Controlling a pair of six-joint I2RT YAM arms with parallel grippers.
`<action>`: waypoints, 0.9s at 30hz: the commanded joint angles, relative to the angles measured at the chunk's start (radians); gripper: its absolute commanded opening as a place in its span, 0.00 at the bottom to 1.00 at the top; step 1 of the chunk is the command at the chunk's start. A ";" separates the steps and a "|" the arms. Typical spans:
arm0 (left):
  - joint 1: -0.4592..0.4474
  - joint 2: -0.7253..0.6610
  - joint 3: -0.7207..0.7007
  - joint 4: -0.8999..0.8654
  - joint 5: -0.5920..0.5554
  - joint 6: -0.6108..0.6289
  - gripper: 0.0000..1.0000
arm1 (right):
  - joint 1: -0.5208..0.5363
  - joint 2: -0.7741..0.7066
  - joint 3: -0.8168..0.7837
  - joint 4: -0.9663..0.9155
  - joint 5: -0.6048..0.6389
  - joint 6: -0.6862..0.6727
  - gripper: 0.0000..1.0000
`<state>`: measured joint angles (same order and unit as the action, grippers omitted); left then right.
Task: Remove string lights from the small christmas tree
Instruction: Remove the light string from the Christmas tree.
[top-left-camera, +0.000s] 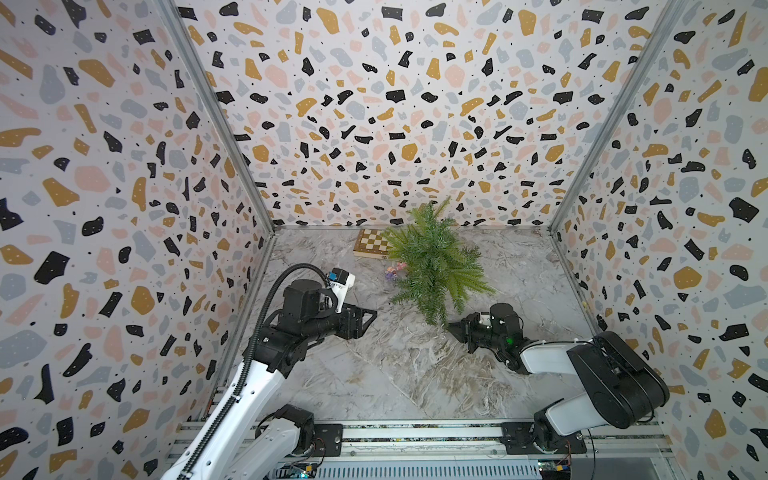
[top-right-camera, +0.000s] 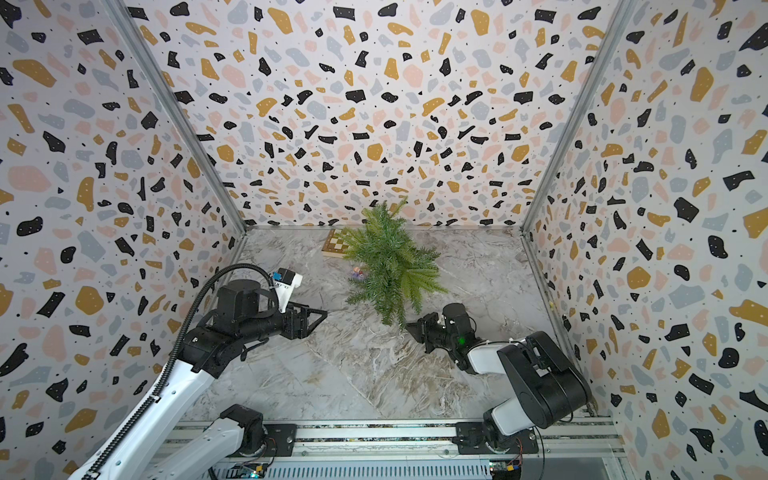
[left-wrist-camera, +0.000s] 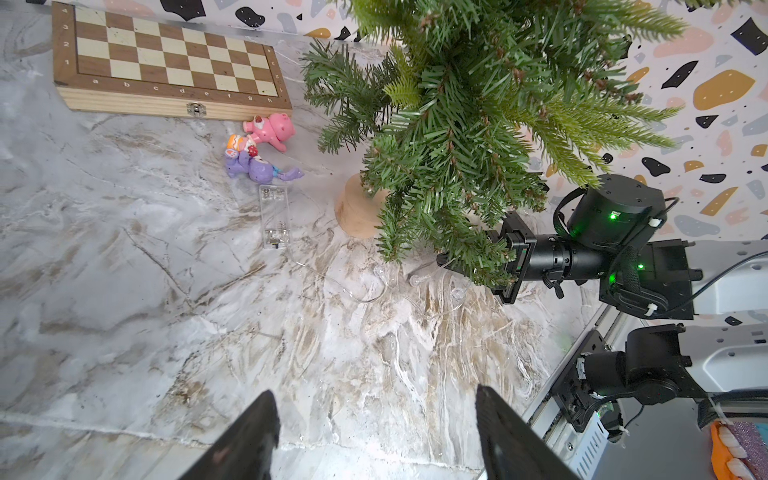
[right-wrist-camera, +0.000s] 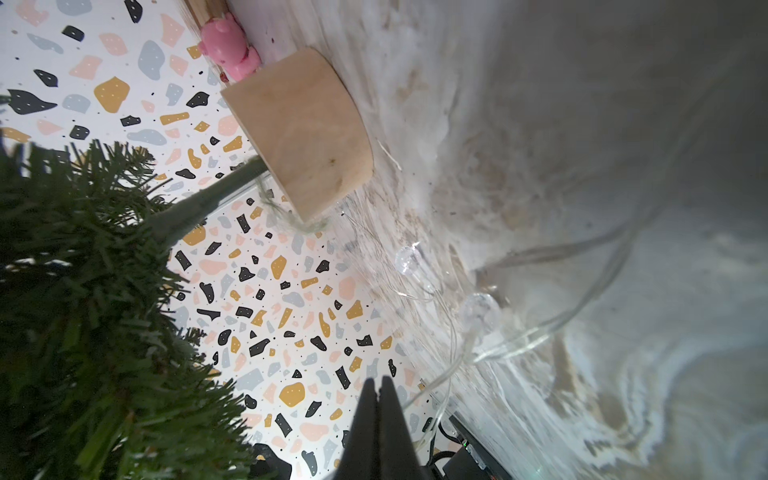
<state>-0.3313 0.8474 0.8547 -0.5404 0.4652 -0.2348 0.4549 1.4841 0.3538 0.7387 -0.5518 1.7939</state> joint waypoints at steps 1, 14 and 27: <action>-0.005 -0.012 -0.006 0.003 -0.003 0.015 0.74 | 0.005 -0.042 0.018 -0.023 0.005 -0.021 0.09; -0.003 0.011 0.008 0.006 0.002 0.016 0.74 | 0.031 -0.050 -0.040 0.111 -0.005 0.097 0.55; -0.007 0.018 0.033 -0.016 -0.009 0.024 0.74 | 0.041 0.102 -0.026 0.267 -0.012 0.163 0.39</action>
<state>-0.3328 0.8646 0.8558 -0.5610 0.4618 -0.2245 0.4915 1.5539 0.3157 0.9157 -0.5541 1.9247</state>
